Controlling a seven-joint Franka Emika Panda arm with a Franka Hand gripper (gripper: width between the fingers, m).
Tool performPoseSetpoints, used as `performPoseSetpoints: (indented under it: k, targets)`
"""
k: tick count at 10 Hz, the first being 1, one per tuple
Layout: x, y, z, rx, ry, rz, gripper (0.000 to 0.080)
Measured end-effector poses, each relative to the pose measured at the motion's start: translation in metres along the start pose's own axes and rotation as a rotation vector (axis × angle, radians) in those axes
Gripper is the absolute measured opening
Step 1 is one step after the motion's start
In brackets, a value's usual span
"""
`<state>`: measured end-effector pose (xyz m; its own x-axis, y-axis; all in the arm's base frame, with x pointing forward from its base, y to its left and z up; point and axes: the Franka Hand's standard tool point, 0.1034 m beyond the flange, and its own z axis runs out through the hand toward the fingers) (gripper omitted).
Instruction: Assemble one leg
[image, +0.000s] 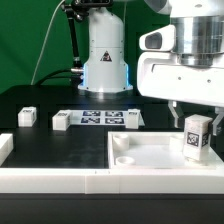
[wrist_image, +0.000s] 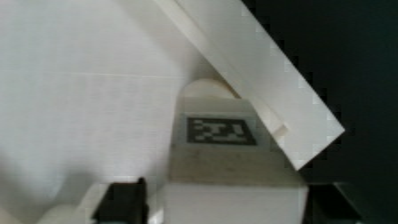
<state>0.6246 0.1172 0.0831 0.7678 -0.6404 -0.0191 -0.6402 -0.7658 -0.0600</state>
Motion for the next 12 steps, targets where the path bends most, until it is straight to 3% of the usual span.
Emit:
performPoseSetpoints:
  k: [1,2,3,12]
  targets:
    - [-0.002,-0.002,0.000,0.000,-0.002,-0.043,0.0549]
    - [-0.006,-0.003,0.000,-0.013,-0.012,-0.164,0.0619]
    - [-0.005,-0.004,0.000,-0.008,-0.012,-0.266,0.0641]
    - [-0.014,-0.009,0.001,-0.003,-0.030,-1.114,0.0649]
